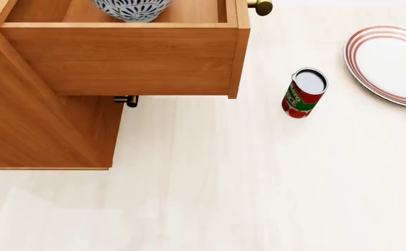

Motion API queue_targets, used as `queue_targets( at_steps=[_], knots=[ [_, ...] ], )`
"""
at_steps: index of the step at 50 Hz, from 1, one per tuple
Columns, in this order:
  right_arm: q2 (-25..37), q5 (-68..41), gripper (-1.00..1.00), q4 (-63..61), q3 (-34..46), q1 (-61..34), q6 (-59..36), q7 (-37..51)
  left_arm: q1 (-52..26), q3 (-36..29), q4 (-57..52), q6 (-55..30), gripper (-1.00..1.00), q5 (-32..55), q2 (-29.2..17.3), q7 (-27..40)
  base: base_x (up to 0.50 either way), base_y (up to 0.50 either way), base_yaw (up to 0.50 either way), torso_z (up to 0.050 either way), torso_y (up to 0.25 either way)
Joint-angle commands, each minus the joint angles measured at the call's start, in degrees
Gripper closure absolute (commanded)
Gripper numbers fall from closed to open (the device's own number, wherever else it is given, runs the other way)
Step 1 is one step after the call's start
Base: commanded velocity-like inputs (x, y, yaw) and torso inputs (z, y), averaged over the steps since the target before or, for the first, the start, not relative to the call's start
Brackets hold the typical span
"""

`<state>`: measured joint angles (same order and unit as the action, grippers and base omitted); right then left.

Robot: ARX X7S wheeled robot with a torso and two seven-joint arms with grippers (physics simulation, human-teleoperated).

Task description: Put the bowl in the top drawer of the cabinet.

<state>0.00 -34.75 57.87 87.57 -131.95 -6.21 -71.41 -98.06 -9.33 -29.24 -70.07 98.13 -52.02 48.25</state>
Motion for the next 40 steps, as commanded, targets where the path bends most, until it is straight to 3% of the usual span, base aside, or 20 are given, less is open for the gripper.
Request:
queue_targets(
  at_steps=[1, 23, 40],
  knots=[
    [0.00, -0.30, -1.00, 0.24, -0.15, -0.20, 0.03, -0.71, 0.02, -0.17, -0.08, 0.33, -1.00, -0.12, -0.15, -0.21, 0.00, 0.00, 0.00, 0.000, 0.000],
    [0.00, -5.20, -1.00, 2.91, -0.83, -1.29, 1.12, -3.27, 0.07, -0.41, -0.23, 0.87, -1.00, -0.46, -0.37, -1.32, 0.00, 0.00, 0.00, -0.009, 0.067],
    [0.01, -11.28, -1.00, 15.33, -4.72, 0.73, 7.71, -1.39, 1.15, 0.32, 0.09, 2.80, -1.00, 0.64, -0.32, -0.60, 0.00, 0.00, 0.00, -0.001, 0.106]
  ],
)
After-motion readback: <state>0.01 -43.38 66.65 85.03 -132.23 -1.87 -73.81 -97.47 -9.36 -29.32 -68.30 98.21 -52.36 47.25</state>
